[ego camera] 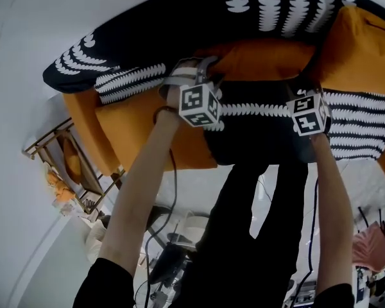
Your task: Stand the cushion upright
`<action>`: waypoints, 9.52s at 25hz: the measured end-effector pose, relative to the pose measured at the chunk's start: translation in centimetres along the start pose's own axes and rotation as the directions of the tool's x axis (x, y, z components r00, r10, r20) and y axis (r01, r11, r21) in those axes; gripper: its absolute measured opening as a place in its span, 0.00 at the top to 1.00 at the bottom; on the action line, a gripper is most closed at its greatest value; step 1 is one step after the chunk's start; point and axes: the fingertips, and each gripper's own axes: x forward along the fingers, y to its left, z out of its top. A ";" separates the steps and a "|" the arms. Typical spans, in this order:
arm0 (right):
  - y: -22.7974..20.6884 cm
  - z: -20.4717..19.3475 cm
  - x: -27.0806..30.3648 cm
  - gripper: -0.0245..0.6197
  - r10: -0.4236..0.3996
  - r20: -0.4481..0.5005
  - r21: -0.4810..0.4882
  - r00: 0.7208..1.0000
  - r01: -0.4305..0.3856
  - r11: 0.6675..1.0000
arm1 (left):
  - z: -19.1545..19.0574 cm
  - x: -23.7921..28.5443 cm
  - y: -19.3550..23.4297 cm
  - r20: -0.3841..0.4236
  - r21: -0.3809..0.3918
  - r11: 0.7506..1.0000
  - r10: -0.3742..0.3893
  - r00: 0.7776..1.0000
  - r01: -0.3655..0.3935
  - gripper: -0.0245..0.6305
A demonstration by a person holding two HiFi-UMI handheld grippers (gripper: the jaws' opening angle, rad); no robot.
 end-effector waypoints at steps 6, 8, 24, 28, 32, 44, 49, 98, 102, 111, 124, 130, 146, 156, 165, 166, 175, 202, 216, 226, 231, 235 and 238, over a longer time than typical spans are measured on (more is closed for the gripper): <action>1.0 2.4 -0.8 0.67 0.000 0.040 -0.008 0.999 0.000 1.000 | -1.2 -0.1 1.8 -0.032 -0.091 0.995 0.033 0.999 -0.036 0.51; 1.1 2.8 -1.4 0.67 -0.002 0.042 -0.009 0.999 0.002 1.000 | -1.0 -0.5 1.8 -0.026 -0.108 0.993 0.033 0.999 -0.036 0.49; 0.6 2.3 -10.2 0.67 -0.014 0.146 -0.002 0.989 0.015 1.000 | 3.3 -8.2 0.2 0.025 -0.373 0.915 0.178 0.984 -0.156 0.44; 1.1 1.7 -14.3 0.67 -0.011 0.214 -0.005 0.977 0.013 1.000 | 6.1 -11.9 -1.4 0.040 -0.442 0.874 0.247 0.968 -0.205 0.44; 3.0 0.6 -19.8 0.67 0.004 0.294 -0.005 0.956 -0.002 1.000 | 9.7 -16.3 -4.0 0.079 -0.538 0.812 0.314 0.946 -0.225 0.44; 10.2 -5.9 -36.9 0.67 -0.002 0.452 0.018 0.892 -0.007 1.000 | 20.7 -28.2 -15.2 0.159 -0.634 0.737 0.419 0.894 -0.233 0.46; 14.3 -8.1 -41.6 0.67 0.017 0.499 0.031 0.867 -0.037 0.999 | 22.6 -33.0 -20.1 0.159 -0.650 0.716 0.454 0.877 -0.253 0.52; 50.5 5.8 -23.4 0.59 0.045 0.079 -0.133 0.996 -0.034 0.990 | -37.6 -48.4 -36.4 -0.104 -0.843 0.490 0.255 0.961 -0.221 0.47; 49.8 3.8 -20.7 0.59 0.030 0.007 -0.145 1.000 -0.029 0.989 | -40.5 -45.2 -38.5 -0.129 -0.856 0.478 0.171 0.977 -0.197 0.46; 48.3 -2.4 -13.1 0.59 0.025 -0.139 -0.203 0.990 -0.053 0.978 | -45.7 -37.3 -43.3 -0.146 -0.863 0.483 0.036 0.989 -0.145 0.45; 45.9 -8.3 -4.8 0.59 -0.028 -0.212 -0.239 0.977 -0.023 0.971 | -50.7 -30.0 -46.9 -0.248 -0.821 0.549 -0.096 0.964 -0.157 0.45; 44.8 -9.5 -3.1 0.59 -0.023 -0.252 -0.238 0.967 -0.039 0.971 | -50.0 -28.8 -46.7 -0.254 -0.820 0.551 -0.112 0.961 -0.152 0.50; 44.5 -7.0 -4.9 0.87 -0.029 -0.217 -0.273 0.976 -0.032 0.961 | -49.5 -30.8 -44.1 -0.258 -0.825 0.544 -0.126 0.958 -0.150 0.80; 43.1 -1.7 -9.3 0.89 0.002 -0.157 -0.194 0.988 -0.033 0.980 | -47.7 -35.9 -38.9 -0.263 -0.873 0.444 -0.085 0.961 -0.199 0.86; 41.2 5.2 -13.9 0.90 0.047 -0.060 -0.142 0.997 -0.055 0.988 | -46.6 -41.1 -31.3 -0.330 -0.874 0.385 -0.018 0.944 -0.298 0.89; 40.8 6.1 -14.3 0.90 0.051 -0.044 -0.138 0.998 -0.056 0.989 | -46.5 -41.6 -30.3 -0.338 -0.872 0.377 -0.004 0.941 -0.312 0.89; 37.5 13.6 -17.2 0.91 0.035 0.040 -0.069 0.999 -0.033 0.997 | -45.3 -45.3 -21.4 -0.371 -0.872 0.297 0.119 0.921 -0.390 0.90; 28.1 31.1 -16.9 0.90 -0.269 0.098 0.219 0.958 0.243 0.945 | -48.1 -45.5 4.9 -0.122 -0.777 0.583 0.227 0.966 -0.235 0.90; 25.4 35.0 -12.9 0.78 -0.354 0.049 0.214 0.934 0.336 0.917 | -49.4 -42.2 10.8 -0.061 -0.812 0.550 0.250 0.966 -0.193 0.89; 23.3 37.3 -13.6 0.63 -0.375 0.054 0.229 0.925 0.354 0.907 | -49.8 -41.7 13.2 -0.072 -0.817 0.536 0.269 0.960 -0.211 0.88; 22.8 38.0 -14.5 0.61 -0.387 0.072 0.212 0.919 0.365 0.907 | -50.3 -42.1 14.3 -0.096 -0.815 0.522 0.308 0.947 -0.252 0.83; 23.1 38.7 -15.2 0.60 -0.391 0.098 0.208 0.915 0.365 0.907 | -51.0 -43.3 15.9 -0.113 -0.820 0.490 0.367 0.923 -0.295 0.71; 23.6 38.9 -15.5 0.60 -0.390 0.109 0.205 0.915 0.363 0.909 | -51.1 -43.7 16.2 -0.112 -0.810 0.503 0.372 0.922 -0.301 0.67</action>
